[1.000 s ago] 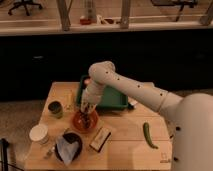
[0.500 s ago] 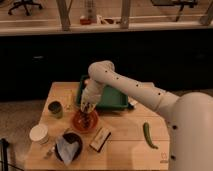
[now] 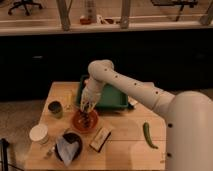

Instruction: Place grapes in red bowl

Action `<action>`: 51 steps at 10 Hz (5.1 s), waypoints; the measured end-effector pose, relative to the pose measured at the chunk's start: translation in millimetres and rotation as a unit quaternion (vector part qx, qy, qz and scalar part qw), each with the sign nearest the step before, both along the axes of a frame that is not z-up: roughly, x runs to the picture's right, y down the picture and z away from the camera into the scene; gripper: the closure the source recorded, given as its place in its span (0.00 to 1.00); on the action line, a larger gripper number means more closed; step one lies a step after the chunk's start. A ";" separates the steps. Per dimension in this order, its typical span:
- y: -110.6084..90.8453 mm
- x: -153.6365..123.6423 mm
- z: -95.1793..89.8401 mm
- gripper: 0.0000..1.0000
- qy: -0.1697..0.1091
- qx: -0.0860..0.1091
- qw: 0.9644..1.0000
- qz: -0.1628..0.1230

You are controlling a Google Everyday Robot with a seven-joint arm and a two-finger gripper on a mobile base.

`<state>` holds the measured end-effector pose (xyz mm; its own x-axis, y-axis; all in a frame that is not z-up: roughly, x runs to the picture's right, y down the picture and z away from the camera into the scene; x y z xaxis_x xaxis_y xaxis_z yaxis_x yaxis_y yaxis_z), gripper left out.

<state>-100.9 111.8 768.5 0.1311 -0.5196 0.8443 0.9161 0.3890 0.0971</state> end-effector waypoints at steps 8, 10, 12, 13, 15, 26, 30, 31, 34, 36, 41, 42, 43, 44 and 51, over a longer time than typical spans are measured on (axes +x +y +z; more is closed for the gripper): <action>-1.5 6.8 -0.1 0.20 0.006 0.007 1.000 0.009; -2.2 10.4 -0.7 0.20 0.007 0.009 1.000 0.008; -3.1 12.9 -2.5 0.20 0.009 0.012 1.000 0.006; -3.6 15.6 -3.1 0.20 0.009 0.014 1.000 0.007; -3.9 16.8 -3.9 0.20 0.003 0.021 1.000 0.010; -11.7 11.9 -1.5 0.20 -0.006 0.019 1.000 -0.004; -12.8 12.8 -1.2 0.20 -0.003 0.018 1.000 -0.005; -12.7 12.5 -1.2 0.20 -0.004 0.018 1.000 -0.006; -12.7 12.0 -1.1 0.20 -0.004 0.018 1.000 -0.006; -12.6 11.4 -1.1 0.20 -0.004 0.018 1.000 -0.006; -12.7 12.2 -1.1 0.20 -0.004 0.018 1.000 -0.006; -12.7 12.1 -1.1 0.20 -0.004 0.018 1.000 -0.006; -12.7 12.1 -1.1 0.20 -0.004 0.018 1.000 -0.006; -12.7 12.1 -1.1 0.20 -0.004 0.018 1.000 -0.006; -12.7 12.2 -1.1 0.20 -0.004 0.018 1.000 -0.006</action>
<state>-88.7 99.1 767.4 0.1187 -0.5504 0.8264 0.9199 0.3743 0.1172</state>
